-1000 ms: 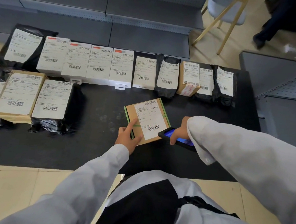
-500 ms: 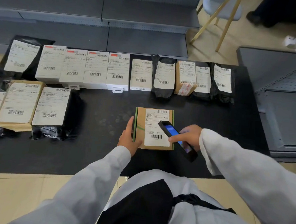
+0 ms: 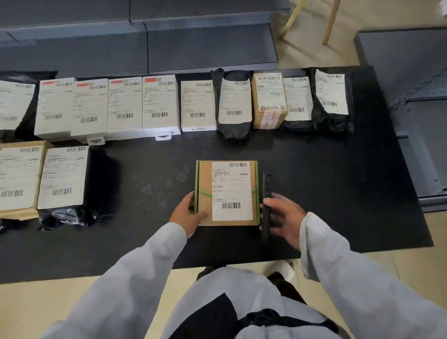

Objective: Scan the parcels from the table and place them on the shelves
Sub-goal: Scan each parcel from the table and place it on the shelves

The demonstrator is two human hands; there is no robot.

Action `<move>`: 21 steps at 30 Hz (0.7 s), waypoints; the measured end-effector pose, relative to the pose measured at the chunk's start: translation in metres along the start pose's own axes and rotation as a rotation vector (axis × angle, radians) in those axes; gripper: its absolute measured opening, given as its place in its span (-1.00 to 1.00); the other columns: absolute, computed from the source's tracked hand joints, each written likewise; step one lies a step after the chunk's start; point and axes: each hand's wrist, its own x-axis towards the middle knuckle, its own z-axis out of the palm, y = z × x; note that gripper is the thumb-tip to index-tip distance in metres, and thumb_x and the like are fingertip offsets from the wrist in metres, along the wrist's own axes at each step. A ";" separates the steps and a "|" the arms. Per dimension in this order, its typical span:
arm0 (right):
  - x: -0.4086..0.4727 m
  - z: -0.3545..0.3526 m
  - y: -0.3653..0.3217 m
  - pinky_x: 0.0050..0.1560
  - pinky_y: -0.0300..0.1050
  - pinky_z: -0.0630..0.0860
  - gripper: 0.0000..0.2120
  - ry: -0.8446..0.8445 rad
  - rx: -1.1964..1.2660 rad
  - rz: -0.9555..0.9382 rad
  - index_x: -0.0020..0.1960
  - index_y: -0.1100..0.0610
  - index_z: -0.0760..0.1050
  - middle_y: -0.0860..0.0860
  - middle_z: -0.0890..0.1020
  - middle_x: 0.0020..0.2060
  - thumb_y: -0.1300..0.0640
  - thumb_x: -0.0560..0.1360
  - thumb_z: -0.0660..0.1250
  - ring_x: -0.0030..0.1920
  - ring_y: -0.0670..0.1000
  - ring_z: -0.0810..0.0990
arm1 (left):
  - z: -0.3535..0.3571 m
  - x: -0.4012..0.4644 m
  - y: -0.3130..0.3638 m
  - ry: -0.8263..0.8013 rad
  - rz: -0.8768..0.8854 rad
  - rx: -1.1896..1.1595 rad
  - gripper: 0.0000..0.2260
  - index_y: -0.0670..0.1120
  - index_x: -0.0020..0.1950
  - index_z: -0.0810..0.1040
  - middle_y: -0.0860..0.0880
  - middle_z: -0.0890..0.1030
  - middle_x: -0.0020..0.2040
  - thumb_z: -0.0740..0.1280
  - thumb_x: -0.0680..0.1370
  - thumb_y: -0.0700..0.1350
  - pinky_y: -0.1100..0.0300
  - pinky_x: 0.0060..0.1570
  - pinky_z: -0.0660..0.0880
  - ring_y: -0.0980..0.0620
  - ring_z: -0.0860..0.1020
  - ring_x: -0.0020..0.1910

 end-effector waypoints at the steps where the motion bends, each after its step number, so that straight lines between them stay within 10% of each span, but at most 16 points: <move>1: 0.004 -0.003 0.002 0.28 0.30 0.51 -0.90 -0.001 0.025 0.004 0.07 -0.01 0.57 0.08 0.68 -0.03 0.14 0.57 0.37 0.05 0.16 0.64 | -0.001 0.002 0.001 -0.014 -0.011 -0.015 -0.44 0.01 0.49 0.34 -0.01 0.55 0.32 0.40 0.53 -0.24 -0.10 0.30 0.48 -0.08 0.54 0.25; 21: -0.092 -0.174 0.013 0.32 0.36 0.47 -0.24 -0.038 0.226 -0.207 0.40 0.01 0.48 0.10 0.65 0.22 -0.20 0.26 0.56 0.24 0.20 0.62 | 0.091 -0.091 0.111 -0.221 0.185 -0.095 -0.62 0.00 0.30 0.53 -0.05 0.66 0.17 0.41 0.52 -0.28 -0.09 0.17 0.55 -0.08 0.64 0.13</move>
